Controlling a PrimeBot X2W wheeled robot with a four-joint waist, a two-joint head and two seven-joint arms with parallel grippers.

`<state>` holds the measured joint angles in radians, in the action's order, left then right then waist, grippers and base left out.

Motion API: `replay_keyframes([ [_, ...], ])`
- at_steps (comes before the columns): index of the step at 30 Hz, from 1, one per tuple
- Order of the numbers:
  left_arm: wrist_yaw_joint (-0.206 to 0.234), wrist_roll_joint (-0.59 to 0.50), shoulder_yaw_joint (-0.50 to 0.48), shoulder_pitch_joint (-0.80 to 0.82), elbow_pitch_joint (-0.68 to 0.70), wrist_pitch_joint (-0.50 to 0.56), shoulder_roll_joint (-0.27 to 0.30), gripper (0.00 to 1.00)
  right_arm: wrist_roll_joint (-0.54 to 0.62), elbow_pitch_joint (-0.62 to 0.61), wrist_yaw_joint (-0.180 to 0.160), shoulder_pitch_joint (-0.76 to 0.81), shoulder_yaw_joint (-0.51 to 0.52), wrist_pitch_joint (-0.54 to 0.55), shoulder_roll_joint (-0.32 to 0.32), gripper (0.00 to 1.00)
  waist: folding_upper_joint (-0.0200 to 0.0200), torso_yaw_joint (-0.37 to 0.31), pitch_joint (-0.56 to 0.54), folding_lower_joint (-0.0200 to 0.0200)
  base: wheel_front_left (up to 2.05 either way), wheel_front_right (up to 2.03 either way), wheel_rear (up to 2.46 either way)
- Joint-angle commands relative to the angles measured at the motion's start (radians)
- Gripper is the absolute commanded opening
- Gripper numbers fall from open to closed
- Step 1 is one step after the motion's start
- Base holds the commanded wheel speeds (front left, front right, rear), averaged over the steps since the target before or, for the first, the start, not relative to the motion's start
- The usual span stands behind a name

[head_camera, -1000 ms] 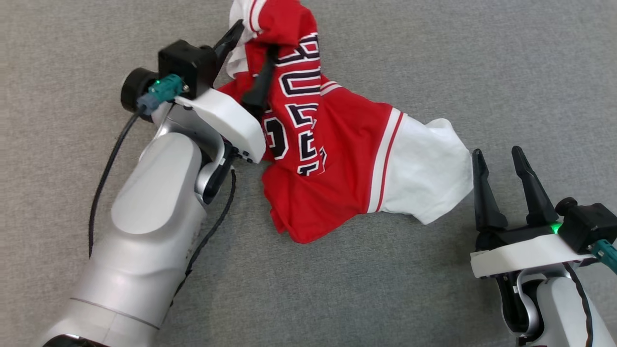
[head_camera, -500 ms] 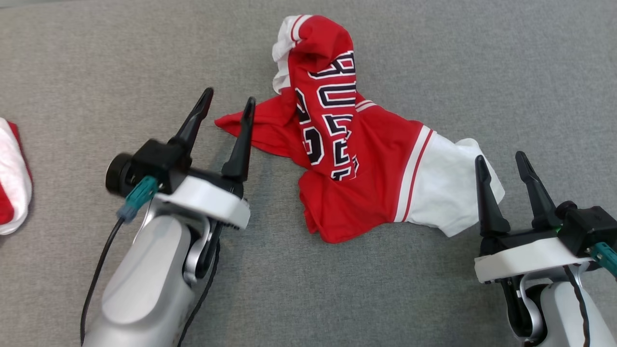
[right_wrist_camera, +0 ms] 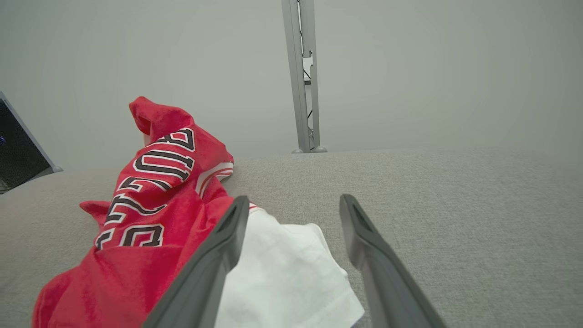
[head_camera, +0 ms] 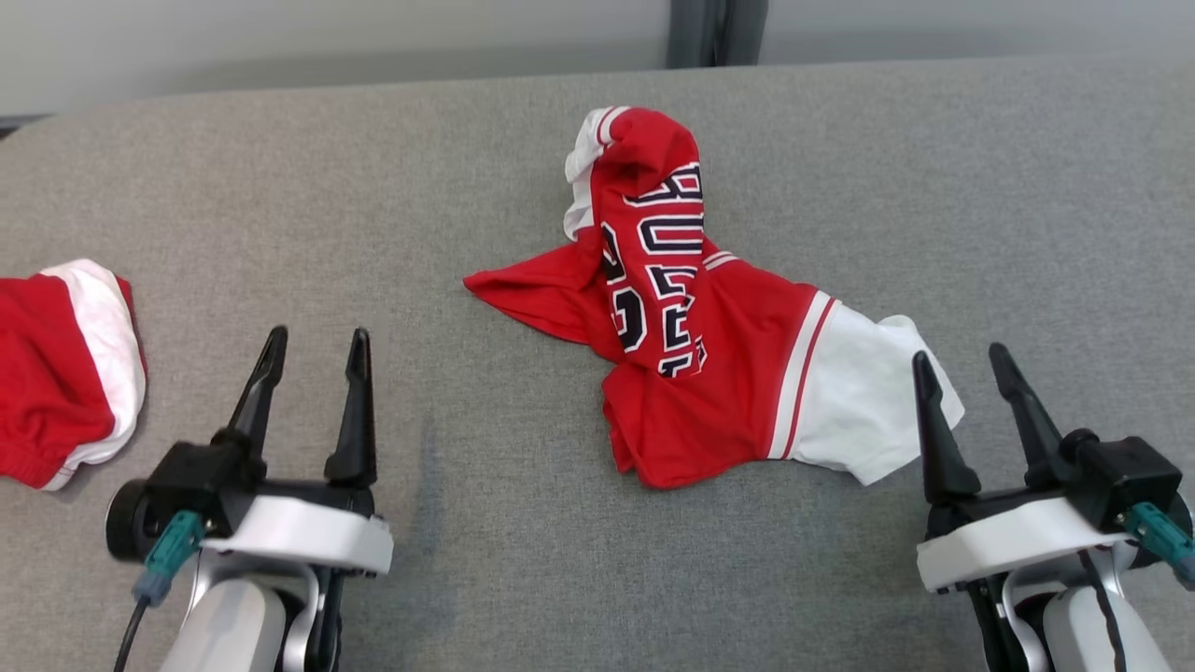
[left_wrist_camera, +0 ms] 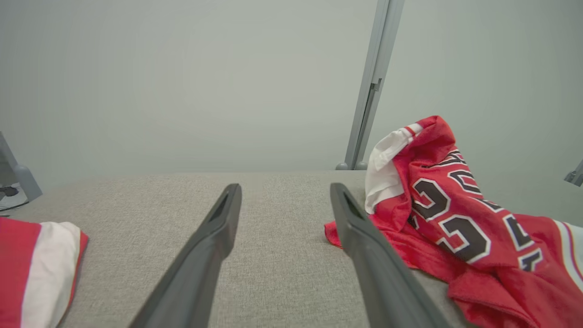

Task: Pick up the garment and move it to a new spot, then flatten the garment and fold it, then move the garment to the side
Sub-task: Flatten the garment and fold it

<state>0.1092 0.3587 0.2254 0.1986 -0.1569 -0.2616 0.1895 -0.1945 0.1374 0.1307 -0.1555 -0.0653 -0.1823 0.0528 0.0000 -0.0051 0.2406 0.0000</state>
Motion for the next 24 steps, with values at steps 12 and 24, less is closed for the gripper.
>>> replay_keyframes([
  [12, 0.039, -0.017, 0.000, -0.142, 0.037, 0.010, 0.034, 1.00, 0.005, -0.022, 0.000, 0.087, 0.016, 0.027, 0.009, 1.00, 0.0000, -0.007, -0.082, 0.0000, 0.00, 0.00, 0.00],
  [24, 0.028, -0.010, 0.030, -0.109, 0.064, 0.043, 0.030, 1.00, -0.006, -0.051, 0.000, 0.088, 0.022, 0.041, 0.005, 1.00, 0.0000, -0.005, -0.065, 0.0000, 0.00, 0.00, 0.00],
])
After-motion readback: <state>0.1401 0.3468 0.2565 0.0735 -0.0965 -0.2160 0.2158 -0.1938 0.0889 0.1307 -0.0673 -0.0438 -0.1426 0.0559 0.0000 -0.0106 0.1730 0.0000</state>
